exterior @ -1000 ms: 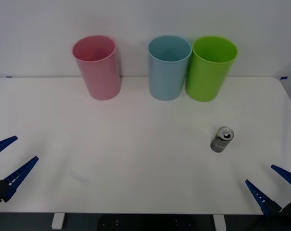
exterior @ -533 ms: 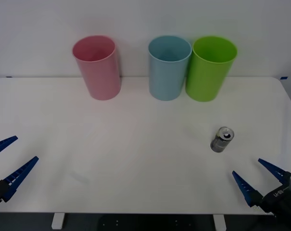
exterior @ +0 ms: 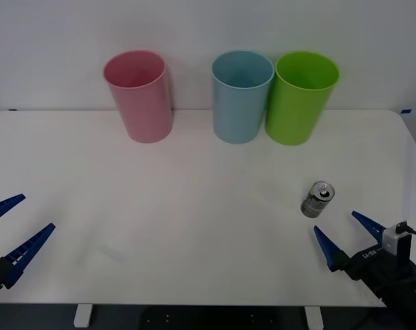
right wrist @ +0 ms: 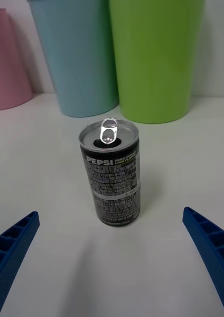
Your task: Grasp the object on the table and drop it into the matching bin: aluminum can to the light blue bin, PET bottle to the pink bin.
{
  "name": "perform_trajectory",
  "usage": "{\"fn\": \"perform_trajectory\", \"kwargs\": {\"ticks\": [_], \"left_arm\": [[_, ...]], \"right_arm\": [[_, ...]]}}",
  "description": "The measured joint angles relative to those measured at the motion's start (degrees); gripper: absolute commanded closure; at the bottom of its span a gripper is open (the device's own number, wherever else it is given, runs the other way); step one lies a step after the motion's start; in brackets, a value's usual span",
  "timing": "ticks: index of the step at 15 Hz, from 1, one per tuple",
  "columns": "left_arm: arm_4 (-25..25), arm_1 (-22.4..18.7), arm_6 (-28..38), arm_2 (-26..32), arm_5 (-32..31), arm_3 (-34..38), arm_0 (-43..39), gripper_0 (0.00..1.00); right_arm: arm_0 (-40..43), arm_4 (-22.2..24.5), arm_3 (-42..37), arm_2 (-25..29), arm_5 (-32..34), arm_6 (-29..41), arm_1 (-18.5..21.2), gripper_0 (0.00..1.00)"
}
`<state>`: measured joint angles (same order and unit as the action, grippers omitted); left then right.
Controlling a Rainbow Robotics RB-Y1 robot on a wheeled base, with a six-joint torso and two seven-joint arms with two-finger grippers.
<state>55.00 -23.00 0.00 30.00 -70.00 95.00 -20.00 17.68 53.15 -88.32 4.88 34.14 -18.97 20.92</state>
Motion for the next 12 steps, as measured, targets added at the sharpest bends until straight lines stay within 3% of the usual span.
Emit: {"fn": "perform_trajectory", "kwargs": {"ticks": [7, 12], "left_arm": [[0.0, 0.0, 0.0, 0.0, 0.0, 0.0, 0.0, 0.0], [0.0, 0.0, 0.0, 0.0, 0.0, 0.0, -0.01, 0.0]], "right_arm": [[-3.84, 0.79, 0.27, -4.06, -7.69, -0.24, 0.0, 0.0], [-11.09, 0.89, 8.71, -4.7, -7.33, -0.8, -0.32, 0.0]]}}
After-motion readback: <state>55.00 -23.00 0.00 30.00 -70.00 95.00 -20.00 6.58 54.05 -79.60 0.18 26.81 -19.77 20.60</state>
